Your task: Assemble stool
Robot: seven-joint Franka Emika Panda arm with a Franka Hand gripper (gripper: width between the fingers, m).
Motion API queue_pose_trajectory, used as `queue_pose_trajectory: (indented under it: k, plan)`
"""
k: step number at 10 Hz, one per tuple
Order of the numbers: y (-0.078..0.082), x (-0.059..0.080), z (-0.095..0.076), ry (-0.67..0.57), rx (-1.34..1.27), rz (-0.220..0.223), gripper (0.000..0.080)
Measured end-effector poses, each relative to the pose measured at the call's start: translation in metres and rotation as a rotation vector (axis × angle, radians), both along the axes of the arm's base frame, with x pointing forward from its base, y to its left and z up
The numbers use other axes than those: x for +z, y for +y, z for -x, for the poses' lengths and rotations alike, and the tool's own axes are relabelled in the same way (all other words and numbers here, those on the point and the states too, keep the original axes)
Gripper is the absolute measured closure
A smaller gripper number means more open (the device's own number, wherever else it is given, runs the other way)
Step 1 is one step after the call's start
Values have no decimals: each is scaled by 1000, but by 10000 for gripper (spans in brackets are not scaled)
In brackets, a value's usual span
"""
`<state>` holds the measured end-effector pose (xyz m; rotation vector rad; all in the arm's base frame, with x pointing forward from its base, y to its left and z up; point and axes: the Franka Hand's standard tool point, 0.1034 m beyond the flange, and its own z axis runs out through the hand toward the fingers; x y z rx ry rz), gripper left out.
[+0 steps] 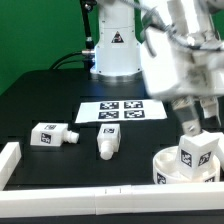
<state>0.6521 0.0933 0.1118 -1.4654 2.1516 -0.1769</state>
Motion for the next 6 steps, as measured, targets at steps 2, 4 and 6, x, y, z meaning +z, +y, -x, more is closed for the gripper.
queue_pose_trajectory:
  k: [2, 4, 6]
  plan:
    - [0, -3, 1, -18, 141, 78, 151]
    - [7, -3, 1, -18, 319, 135, 150]
    - [4, 11, -6, -17, 619, 249, 150]
